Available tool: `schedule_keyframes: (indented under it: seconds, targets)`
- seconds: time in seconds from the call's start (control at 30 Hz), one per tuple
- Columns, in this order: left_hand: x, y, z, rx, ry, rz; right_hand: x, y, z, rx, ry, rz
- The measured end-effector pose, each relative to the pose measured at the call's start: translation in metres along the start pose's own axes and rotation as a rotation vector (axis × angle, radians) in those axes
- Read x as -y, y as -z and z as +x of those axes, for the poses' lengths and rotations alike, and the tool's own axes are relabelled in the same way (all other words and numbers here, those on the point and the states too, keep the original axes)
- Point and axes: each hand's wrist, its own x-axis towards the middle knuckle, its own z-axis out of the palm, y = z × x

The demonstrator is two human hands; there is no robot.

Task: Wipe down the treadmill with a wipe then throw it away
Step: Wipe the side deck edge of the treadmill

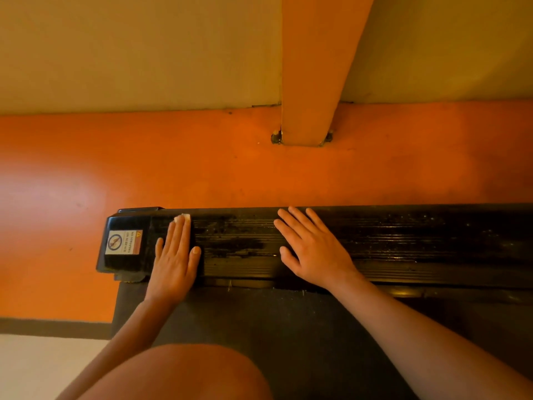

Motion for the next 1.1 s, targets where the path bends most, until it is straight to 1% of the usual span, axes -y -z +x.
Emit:
schedule_keyframes:
  seconds: [0.1, 0.23, 0.3, 0.47, 0.7, 0.9, 1.0, 1.1]
  targets:
    - [0.005, -0.005, -0.007, 0.018, -0.017, -0.007, 0.0, -0.003, -0.001, -0.004, 0.003, -0.004]
    - [0.01, 0.006, 0.033, 0.0, -0.027, 0.025, -0.001, -0.004, 0.0, -0.007, 0.01, -0.013]
    - [0.006, 0.007, 0.038, -0.005, -0.024, 0.02, -0.001, -0.004, -0.001, -0.01, 0.012, -0.017]
    - [0.001, -0.005, -0.006, 0.009, -0.012, -0.006, -0.001, -0.003, -0.001, -0.009, 0.006, -0.007]
    - [0.002, 0.002, 0.027, -0.001, -0.018, 0.007, -0.002, -0.004, -0.001, -0.016, 0.012, -0.001]
    - [0.0, -0.007, -0.015, 0.034, -0.01, -0.013, 0.001, -0.003, -0.001, -0.014, 0.003, 0.0]
    - [-0.006, -0.003, 0.014, 0.023, -0.006, 0.009, 0.0, -0.005, -0.001, -0.013, 0.005, -0.002]
    - [-0.021, 0.001, 0.044, 0.055, -0.061, 0.061, -0.001, -0.005, -0.001, -0.009, 0.012, -0.009]
